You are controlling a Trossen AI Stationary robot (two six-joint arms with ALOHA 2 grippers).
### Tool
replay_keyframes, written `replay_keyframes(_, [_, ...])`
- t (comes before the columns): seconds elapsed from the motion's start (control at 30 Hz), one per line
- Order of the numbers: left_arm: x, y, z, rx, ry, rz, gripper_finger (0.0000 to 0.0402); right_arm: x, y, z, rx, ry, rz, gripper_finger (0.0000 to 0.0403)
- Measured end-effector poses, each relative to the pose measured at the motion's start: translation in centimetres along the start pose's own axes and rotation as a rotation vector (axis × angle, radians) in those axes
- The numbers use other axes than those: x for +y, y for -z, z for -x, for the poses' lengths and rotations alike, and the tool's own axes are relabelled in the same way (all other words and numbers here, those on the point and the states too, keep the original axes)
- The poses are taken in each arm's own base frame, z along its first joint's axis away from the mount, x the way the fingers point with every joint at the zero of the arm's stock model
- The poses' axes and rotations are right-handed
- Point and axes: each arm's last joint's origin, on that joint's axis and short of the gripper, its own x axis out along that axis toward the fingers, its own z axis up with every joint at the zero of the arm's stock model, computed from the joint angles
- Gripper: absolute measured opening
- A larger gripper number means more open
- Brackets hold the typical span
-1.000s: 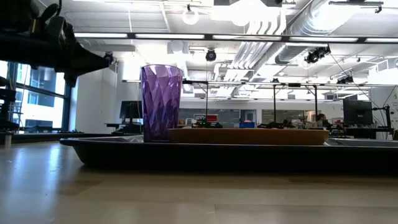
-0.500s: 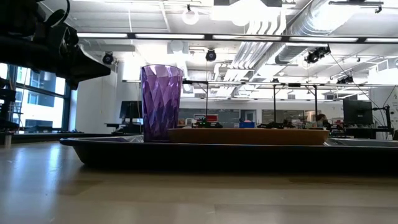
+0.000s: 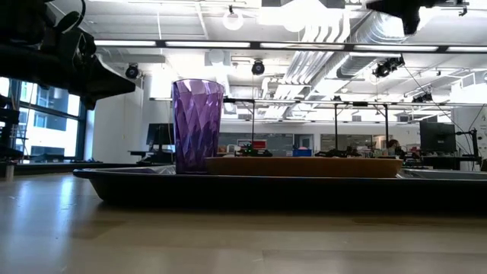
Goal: Pick and place plate/cup/fork/spoon on tray
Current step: Return to Home Position
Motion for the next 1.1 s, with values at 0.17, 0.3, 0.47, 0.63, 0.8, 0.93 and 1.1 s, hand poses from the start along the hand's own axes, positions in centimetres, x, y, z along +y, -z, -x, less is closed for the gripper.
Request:
replay_keyframes(0.17, [0.0, 0.0, 0.0, 0.0, 0.0, 0.0, 0.0023, -0.9, 3.3, 0.9, -0.019, -0.032, -0.038, 0.0154])
replay_keyframes(0.3, [0.0, 0.0, 0.0, 0.0, 0.0, 0.0, 0.0023, -1.5, 5.5, 1.7, -0.049, -0.076, -0.055, 0.0154])
replay_keyframes(0.47, [0.0, 0.0, 0.0, 0.0, 0.0, 0.0, 0.0023, -2.1, 7.8, 2.4, -0.063, -0.115, -0.08, 0.0154])
replay_keyframes(0.63, [0.0, 0.0, 0.0, 0.0, 0.0, 0.0, 0.0023, -2.2, 9.6, 2.3, -0.025, -0.215, -0.078, 0.0154])
replay_keyframes(0.8, [0.0, 0.0, 0.0, -0.001, 0.0, 0.0, 0.0023, -2.3, 11.0, 2.0, 0.033, -0.26, -0.076, 0.0154])
replay_keyframes(0.93, [0.0, 0.0, 0.0, 0.0, -0.001, 0.0, 0.0023, -2.5, 12.3, 1.7, 0.075, -0.259, -0.079, 0.0154])
replay_keyframes(1.1, [0.0, 0.0, 0.0, 0.0, 0.0, 0.0, 0.0023, -2.6, 13.5, 1.4, 0.107, -0.27, -0.074, 0.0154])
